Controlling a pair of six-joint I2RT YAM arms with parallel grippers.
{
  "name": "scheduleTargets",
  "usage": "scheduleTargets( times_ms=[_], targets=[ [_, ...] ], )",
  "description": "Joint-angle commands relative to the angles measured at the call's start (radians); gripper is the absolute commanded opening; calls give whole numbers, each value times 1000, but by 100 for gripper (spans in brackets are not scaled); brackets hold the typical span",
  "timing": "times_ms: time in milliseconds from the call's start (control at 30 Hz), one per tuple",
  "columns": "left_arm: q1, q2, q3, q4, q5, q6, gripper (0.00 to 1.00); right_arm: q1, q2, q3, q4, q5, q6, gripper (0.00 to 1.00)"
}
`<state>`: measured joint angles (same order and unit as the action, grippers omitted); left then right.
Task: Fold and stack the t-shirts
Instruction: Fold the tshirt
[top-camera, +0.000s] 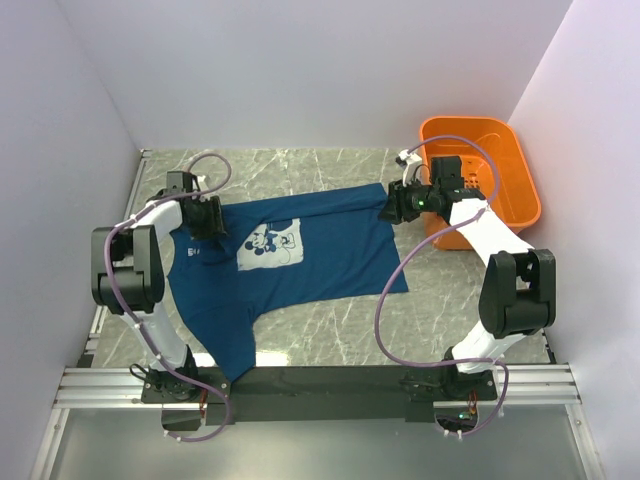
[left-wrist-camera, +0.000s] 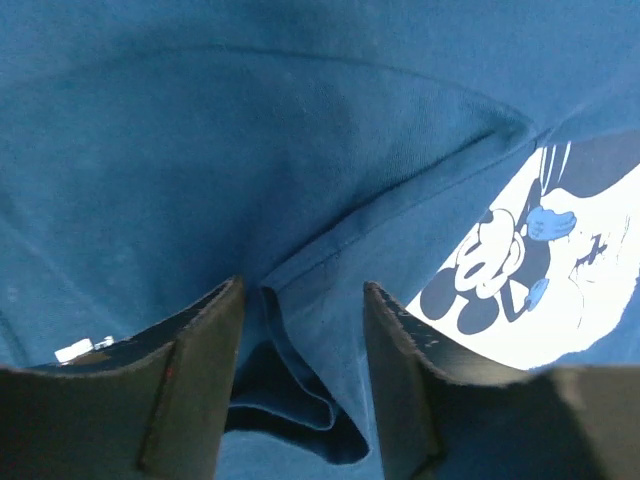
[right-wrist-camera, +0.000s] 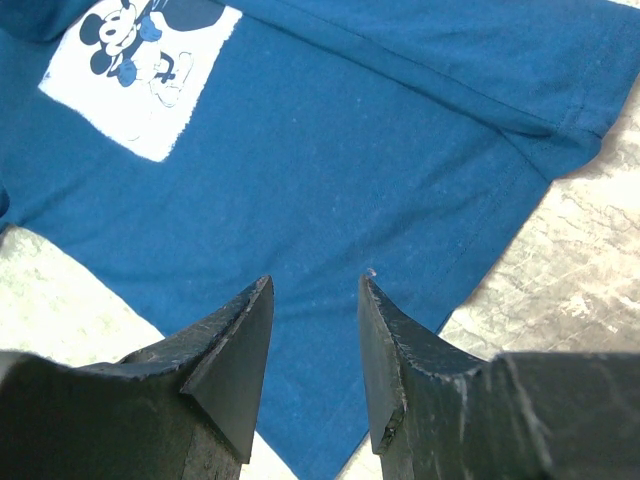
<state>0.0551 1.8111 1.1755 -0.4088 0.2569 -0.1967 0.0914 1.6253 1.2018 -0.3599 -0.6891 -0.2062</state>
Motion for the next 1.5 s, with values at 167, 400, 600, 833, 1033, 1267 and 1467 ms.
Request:
scheduleTargets(
  times_ms=[167,400,600,833,1033,1267,1467],
  targets=[
    [-5,5,-11,8,107,6,45,-15,-39,-5,21,-4,4,47],
    [-47,-75,-76,33,166,-10,34,-18,-41,-10,26,-9,7,47],
    [-110,-136,-160,41,116,-40,42,-24,-45,-11,29,-15,10,47],
    [-116,-179,-143,8,-16,-55,50,-24,-45,-13,29,-18,11,47],
    [-126,-222,-132,-8,-57,-46,51,-24,-48,-18,32,-20,11,47],
    [-153,-306,-140,14,-51,-58,52,-24,-44,-18,32,-24,11,47],
    [-196,-280,-128,8,-39,-70,53,-24,-38,-16,32,-27,13,47]
  ],
)
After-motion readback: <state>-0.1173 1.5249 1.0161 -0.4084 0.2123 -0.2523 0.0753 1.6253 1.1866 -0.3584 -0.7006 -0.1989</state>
